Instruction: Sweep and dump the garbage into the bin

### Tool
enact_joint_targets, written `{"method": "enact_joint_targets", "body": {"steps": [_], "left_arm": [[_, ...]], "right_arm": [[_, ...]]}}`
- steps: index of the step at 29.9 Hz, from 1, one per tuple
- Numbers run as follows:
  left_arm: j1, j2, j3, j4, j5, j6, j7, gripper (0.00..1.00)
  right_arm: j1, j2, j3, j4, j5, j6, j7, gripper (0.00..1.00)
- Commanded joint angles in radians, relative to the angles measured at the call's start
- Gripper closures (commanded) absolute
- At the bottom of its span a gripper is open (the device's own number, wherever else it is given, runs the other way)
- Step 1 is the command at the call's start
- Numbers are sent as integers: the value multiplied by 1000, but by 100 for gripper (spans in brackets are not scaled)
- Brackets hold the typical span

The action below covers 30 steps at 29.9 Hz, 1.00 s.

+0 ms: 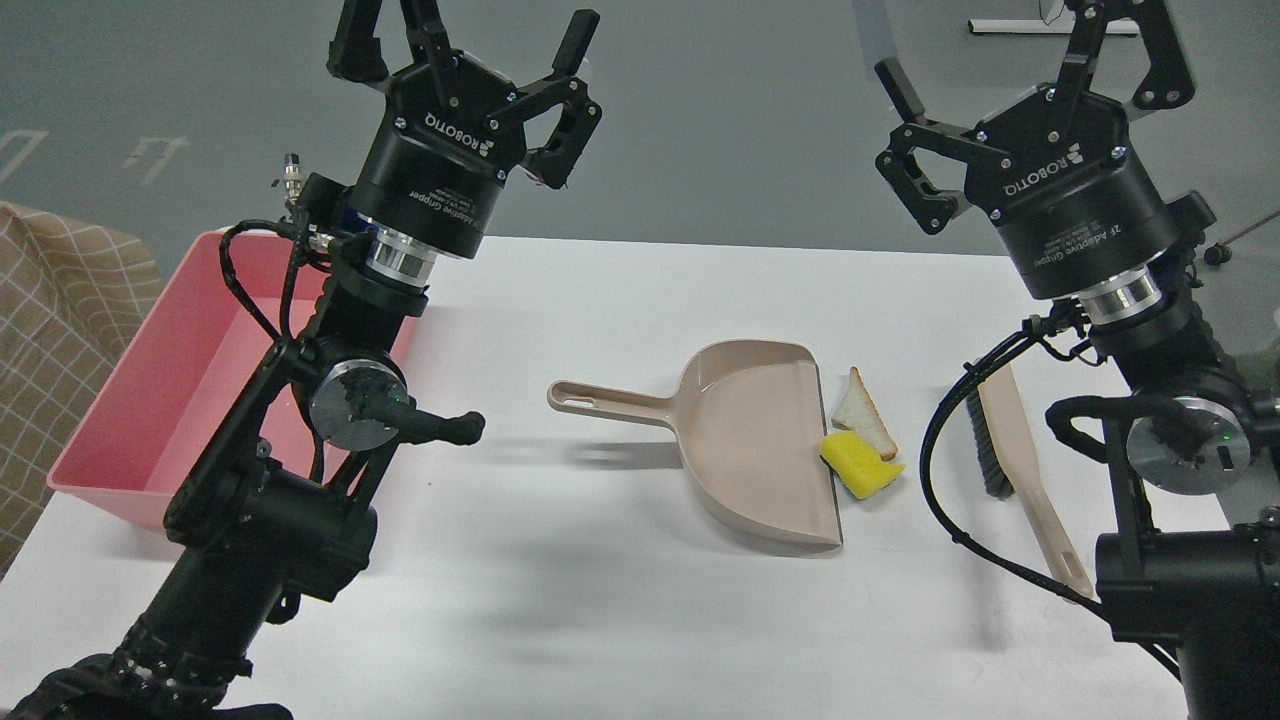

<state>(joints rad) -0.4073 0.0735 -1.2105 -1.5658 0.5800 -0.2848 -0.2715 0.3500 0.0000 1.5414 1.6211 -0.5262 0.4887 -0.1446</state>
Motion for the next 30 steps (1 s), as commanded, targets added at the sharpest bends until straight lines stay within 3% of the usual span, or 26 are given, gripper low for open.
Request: {"method": "enact_joint_targets", "body": {"steps": [1,8,30], "left_arm": [[2,0,-1,1,0,2,0,2],[1,-6,0,1,0,16,-21,2],[4,-27,2,12,-2,41,-20,2]], "right_arm": [[0,0,0,-3,0,0,0,0],[1,0,0,-3,0,0,0,0],[36,0,-1,-17,-9,-21,-15,0]]}}
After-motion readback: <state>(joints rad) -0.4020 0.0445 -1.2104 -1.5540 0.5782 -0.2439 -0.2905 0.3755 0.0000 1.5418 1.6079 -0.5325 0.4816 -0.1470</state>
